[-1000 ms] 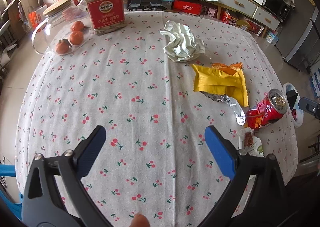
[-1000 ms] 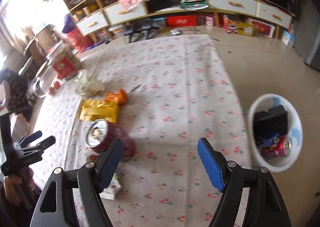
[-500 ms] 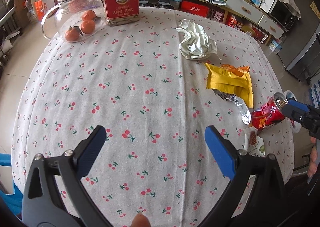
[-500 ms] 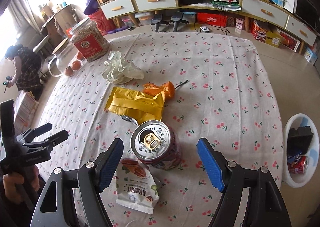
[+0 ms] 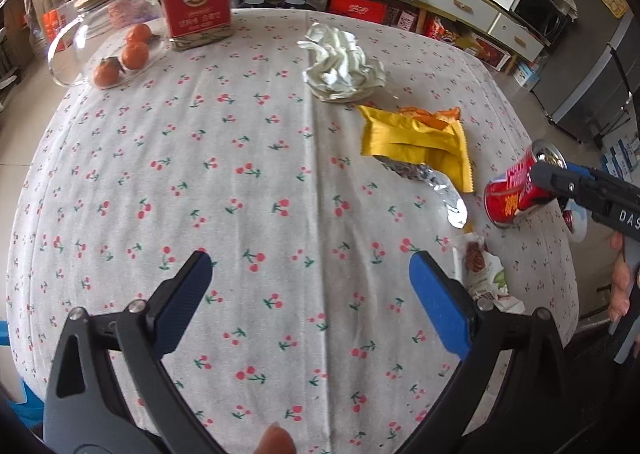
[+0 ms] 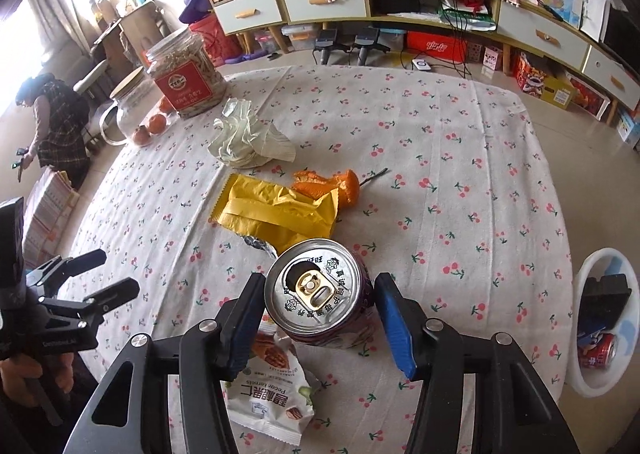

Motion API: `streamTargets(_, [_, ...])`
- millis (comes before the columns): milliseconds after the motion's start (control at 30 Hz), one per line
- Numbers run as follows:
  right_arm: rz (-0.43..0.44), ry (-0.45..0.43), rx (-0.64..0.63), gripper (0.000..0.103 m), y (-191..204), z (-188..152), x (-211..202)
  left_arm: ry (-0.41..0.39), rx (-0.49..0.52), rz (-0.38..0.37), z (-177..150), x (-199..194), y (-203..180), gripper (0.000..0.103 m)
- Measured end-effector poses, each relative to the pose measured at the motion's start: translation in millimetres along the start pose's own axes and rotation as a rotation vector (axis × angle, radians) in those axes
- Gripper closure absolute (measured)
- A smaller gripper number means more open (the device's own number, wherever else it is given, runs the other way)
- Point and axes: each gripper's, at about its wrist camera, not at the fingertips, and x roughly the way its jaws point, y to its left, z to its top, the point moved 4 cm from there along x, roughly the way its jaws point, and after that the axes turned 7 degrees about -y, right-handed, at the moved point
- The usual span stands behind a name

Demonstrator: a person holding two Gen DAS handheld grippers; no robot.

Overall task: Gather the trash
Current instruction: 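Reach the right tool to the dark red can and close on it, then lift the can with the right tool while the left tool grasps the white pecan snack bag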

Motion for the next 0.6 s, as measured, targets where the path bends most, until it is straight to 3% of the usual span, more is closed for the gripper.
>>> streamTargets(300, [-0.066,-0.065,0.08,0.046,-46,0,-32,0.073,0.092,-0.143,-21,17,-87,0.004])
streamTargets(600, [-0.126,-0.096,0.142,0.046,-91,-21,-61,0.123,0.192,-0.111,-35,50,-143,0.004])
